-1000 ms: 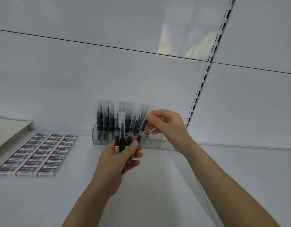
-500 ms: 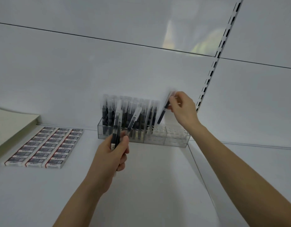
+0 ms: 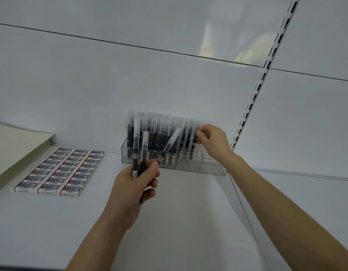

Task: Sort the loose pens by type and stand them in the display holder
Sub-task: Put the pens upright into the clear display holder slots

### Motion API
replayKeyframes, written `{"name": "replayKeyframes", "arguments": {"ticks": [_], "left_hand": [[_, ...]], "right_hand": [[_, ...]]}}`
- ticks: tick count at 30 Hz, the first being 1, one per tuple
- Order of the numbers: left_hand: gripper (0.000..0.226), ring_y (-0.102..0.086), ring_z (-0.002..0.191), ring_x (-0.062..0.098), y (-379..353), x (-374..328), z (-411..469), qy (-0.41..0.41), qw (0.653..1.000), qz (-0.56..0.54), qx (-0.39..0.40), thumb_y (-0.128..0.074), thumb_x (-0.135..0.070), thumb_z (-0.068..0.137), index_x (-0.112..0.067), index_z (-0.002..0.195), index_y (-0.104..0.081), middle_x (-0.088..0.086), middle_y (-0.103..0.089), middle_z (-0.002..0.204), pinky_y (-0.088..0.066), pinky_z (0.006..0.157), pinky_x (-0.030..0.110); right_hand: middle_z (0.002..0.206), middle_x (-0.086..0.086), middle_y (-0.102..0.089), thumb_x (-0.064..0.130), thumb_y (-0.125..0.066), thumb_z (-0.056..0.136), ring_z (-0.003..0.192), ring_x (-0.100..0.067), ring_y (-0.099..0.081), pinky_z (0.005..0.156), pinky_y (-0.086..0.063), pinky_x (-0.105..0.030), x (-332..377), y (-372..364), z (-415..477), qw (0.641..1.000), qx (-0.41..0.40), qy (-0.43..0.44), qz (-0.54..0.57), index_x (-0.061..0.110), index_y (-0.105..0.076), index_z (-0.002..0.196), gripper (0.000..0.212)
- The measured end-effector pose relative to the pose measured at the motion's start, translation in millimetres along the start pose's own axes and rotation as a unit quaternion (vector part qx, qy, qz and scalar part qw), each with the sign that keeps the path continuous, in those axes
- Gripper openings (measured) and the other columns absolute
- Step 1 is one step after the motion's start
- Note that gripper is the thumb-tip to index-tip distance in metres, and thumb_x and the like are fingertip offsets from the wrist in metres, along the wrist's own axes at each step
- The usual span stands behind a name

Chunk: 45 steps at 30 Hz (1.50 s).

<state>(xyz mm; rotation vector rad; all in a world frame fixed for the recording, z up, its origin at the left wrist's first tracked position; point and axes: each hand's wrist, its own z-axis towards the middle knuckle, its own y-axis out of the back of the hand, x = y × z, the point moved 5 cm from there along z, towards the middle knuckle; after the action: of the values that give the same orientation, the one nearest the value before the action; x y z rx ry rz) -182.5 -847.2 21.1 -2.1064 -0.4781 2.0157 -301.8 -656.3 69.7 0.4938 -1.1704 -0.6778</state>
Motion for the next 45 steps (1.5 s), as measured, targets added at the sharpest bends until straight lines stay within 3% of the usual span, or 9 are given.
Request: {"name": "replayKeyframes", "arguments": {"ticks": [3, 5, 10, 15, 21, 33, 37, 42, 45], "left_hand": [[0.008, -0.053, 0.047, 0.005, -4, 2, 0, 0.005, 1.0, 0.0, 0.002, -0.059, -0.016, 0.083, -0.012, 0.088, -0.064, -0.003, -0.062, 0.062, -0.041, 0.04, 0.016], [0.008, -0.053, 0.046, 0.005, -10, 2, -1, 0.01, 1.0, -0.001, 0.01, -0.059, -0.017, 0.082, -0.012, 0.088, -0.064, -0.002, -0.062, 0.063, -0.04, 0.039, 0.016], [0.01, -0.053, 0.046, 0.007, -31, 6, -1, 0.019, 0.999, 0.017, 0.04, -0.059, -0.017, 0.084, -0.013, 0.091, -0.063, 0.002, -0.062, 0.07, -0.037, 0.037, 0.018], [0.024, -0.053, 0.042, 0.009, -33, 6, -3, 0.006, 0.994, 0.1, 0.051, -0.056, -0.033, 0.083, -0.016, 0.098, -0.062, 0.003, -0.065, 0.076, -0.033, 0.035, 0.019], [0.03, -0.033, 0.041, 0.01, -18, 1, -3, -0.008, 0.987, 0.16, 0.022, -0.047, -0.033, 0.09, -0.005, 0.091, -0.06, 0.01, -0.049, 0.068, -0.026, 0.034, 0.017], [0.013, -0.054, 0.052, 0.009, -2, 0, -7, -0.018, 0.994, 0.111, 0.016, -0.049, -0.02, 0.091, -0.018, 0.096, -0.061, 0.004, -0.069, 0.08, -0.04, 0.043, 0.02], [0.015, -0.055, 0.049, 0.009, 0, 0, -7, -0.017, 0.995, 0.09, 0.027, -0.053, -0.019, 0.088, -0.023, 0.098, -0.064, 0.001, -0.067, 0.068, -0.043, 0.044, 0.021], [0.023, -0.032, 0.037, 0.008, -6, 1, -7, -0.005, 0.998, 0.029, 0.064, -0.052, -0.019, 0.085, -0.013, 0.105, -0.062, 0.002, -0.056, 0.059, -0.026, 0.035, 0.017], [0.025, -0.029, 0.036, 0.006, -13, 2, -6, 0.0, 0.996, 0.014, 0.09, -0.052, -0.02, 0.084, -0.012, 0.105, -0.062, 0.001, -0.053, 0.057, -0.024, 0.034, 0.016]], "right_hand": [[0.097, -0.006, -0.066, 0.017, -0.051, 0.093, 0.091, -0.017, -0.062, 0.086, -0.048, -0.028, 3, 16, -14, 0.997, -0.056, -0.014, 0.059, 0.005, -0.059, 0.11, 0.023], [0.084, -0.003, -0.069, 0.015, -0.053, 0.092, 0.079, -0.013, -0.067, 0.078, -0.054, -0.028, 10, 25, -32, 0.978, -0.063, -0.017, 0.2, 0.009, -0.063, 0.098, 0.013], [0.065, 0.006, -0.07, 0.023, -0.058, 0.088, 0.066, -0.009, -0.068, 0.063, -0.054, -0.019, 35, 17, -61, 0.937, 0.062, -0.025, 0.342, 0.015, -0.065, 0.082, 0.012], [0.07, -0.002, -0.067, 0.017, -0.062, 0.086, 0.056, -0.01, -0.066, 0.056, -0.055, -0.019, 22, 46, -46, 0.912, -0.06, -0.05, 0.404, 0.013, -0.06, 0.086, 0.004], [0.078, -0.005, -0.064, 0.016, -0.061, 0.087, 0.067, -0.018, -0.066, 0.067, -0.057, -0.027, 0, 72, -15, 0.949, -0.197, -0.006, 0.244, 0.017, -0.058, 0.084, 0.004], [0.084, -0.007, -0.064, 0.016, -0.06, 0.089, 0.072, -0.022, -0.063, 0.071, -0.053, -0.028, -3, 25, 17, 0.995, -0.062, 0.039, 0.069, 0.001, -0.062, 0.1, 0.019], [0.082, -0.009, -0.066, 0.018, -0.06, 0.088, 0.065, -0.015, -0.062, 0.067, -0.052, -0.022, -11, 17, 11, 0.996, -0.044, 0.013, 0.074, 0.006, -0.062, 0.09, 0.012], [0.092, 0.002, -0.061, 0.023, -0.061, 0.087, 0.087, -0.012, -0.057, 0.082, -0.045, -0.023, -3, 30, -4, 0.995, -0.09, 0.015, 0.03, 0.006, -0.064, 0.103, 0.023], [0.08, 0.003, -0.066, 0.021, -0.058, 0.088, 0.079, -0.012, -0.062, 0.077, -0.051, -0.025, 5, 36, -31, 0.975, -0.144, 0.001, 0.168, 0.012, -0.066, 0.086, 0.012]]}}
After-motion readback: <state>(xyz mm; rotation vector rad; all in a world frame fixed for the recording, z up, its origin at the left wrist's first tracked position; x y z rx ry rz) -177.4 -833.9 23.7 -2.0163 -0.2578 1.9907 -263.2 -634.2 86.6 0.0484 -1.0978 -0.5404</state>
